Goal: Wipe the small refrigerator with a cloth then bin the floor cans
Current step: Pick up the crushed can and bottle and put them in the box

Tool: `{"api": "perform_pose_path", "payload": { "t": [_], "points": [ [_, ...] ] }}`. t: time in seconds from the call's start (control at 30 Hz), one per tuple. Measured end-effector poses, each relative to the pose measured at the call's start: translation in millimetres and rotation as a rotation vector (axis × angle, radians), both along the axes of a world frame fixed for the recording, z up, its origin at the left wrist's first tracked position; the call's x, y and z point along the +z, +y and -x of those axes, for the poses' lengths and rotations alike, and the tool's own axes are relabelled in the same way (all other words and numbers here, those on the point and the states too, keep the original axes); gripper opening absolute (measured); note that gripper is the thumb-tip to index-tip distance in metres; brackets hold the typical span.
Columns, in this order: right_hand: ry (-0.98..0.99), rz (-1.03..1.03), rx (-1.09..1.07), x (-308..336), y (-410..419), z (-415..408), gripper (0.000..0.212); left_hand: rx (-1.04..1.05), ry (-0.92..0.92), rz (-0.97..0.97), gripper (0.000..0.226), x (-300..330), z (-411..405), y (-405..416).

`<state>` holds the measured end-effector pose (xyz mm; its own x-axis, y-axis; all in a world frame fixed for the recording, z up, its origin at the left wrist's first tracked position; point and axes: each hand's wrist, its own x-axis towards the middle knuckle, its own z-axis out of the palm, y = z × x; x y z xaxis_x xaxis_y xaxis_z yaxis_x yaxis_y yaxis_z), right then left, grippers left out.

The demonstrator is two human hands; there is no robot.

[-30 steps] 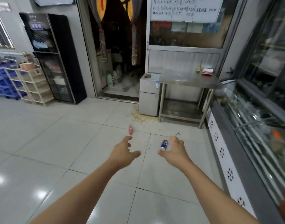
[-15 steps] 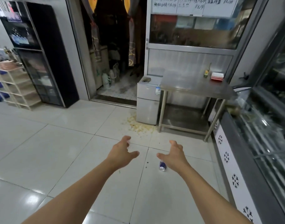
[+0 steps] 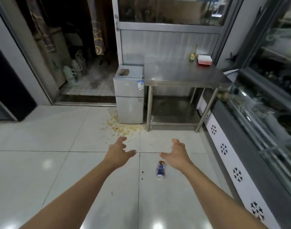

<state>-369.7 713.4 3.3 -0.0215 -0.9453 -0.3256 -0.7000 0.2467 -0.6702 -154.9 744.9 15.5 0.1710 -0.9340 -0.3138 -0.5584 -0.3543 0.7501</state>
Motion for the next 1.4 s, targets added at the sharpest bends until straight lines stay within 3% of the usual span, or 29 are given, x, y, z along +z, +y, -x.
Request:
{"api": "perform_pose_path", "payload": {
  "t": [0.3, 0.6, 0.8, 1.07, 1.4],
  "points": [
    [-0.015, -0.091, -0.113, -50.3, -108.2, -5.6, 0.084, -0.139, -0.018, -0.094, 0.067, -48.6, 1.7, -132.4],
    [-0.058, -0.237, -0.246, -147.6, -237.0, 14.4, 0.083, -0.241, -0.086, -0.246, 0.066, -124.2, 33.0, -283.3],
    [-0.078, -0.343, -0.345, -219.8, -283.1, 29.3, 0.079, -0.311, -0.144, -0.347, 0.066, -193.1, 54.4, -340.5],
    [-0.081, -0.452, -0.447, -358.0, -310.0, 35.3, 0.07, -0.372, -0.167, -0.464, 0.066, -328.9, 80.1, -388.0],
    [-0.064, -0.526, -0.569, -590.3, -309.7, 28.5, 0.081, -0.444, -0.198, -0.515, 0.067, -556.1, 87.4, -415.0]
  ]
}}
